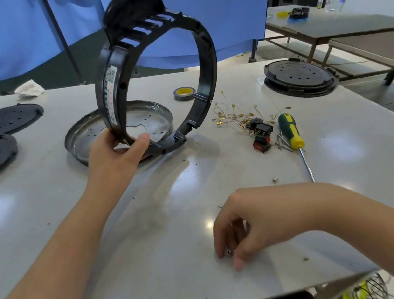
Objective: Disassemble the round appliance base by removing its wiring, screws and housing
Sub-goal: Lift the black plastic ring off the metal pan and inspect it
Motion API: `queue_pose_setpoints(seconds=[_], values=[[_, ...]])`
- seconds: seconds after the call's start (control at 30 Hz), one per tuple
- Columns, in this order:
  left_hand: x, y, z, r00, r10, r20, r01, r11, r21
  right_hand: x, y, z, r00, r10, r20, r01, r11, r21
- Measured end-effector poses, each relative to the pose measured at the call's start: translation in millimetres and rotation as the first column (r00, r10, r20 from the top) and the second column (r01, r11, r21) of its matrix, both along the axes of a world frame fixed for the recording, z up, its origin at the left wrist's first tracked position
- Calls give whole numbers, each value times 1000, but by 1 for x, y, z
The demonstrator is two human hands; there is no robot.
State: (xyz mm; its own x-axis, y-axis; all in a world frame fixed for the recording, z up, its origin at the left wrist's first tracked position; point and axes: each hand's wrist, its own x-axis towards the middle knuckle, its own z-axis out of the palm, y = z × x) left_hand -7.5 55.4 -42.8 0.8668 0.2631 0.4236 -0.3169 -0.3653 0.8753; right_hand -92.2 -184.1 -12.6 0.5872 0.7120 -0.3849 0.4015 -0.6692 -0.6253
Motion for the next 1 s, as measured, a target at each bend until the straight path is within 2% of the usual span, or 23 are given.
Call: queue_pose_setpoints(seconds=[0.2,0.37,0.47,0.63,1.0], values=[[-2,-2,-1,998,-41,41,41,999,6,-1,-1,-3,991,-30,129,34,999,-24],[-3,-4,-2,996,-51,71,49,998,34,29,-35,17,940,-277,197,272,961,53],[-3,-5,-3,995,-54,84,50,997,50,47,-65,24,900,-361,244,367,930,22],[-2,-6,-3,995,-46,84,41,997,65,58,-89,16,870,-407,277,442,893,-77],[-2,-6,-3,998,-35,51,32,998,56,58,-81,12,887,-363,284,427,879,-211]])
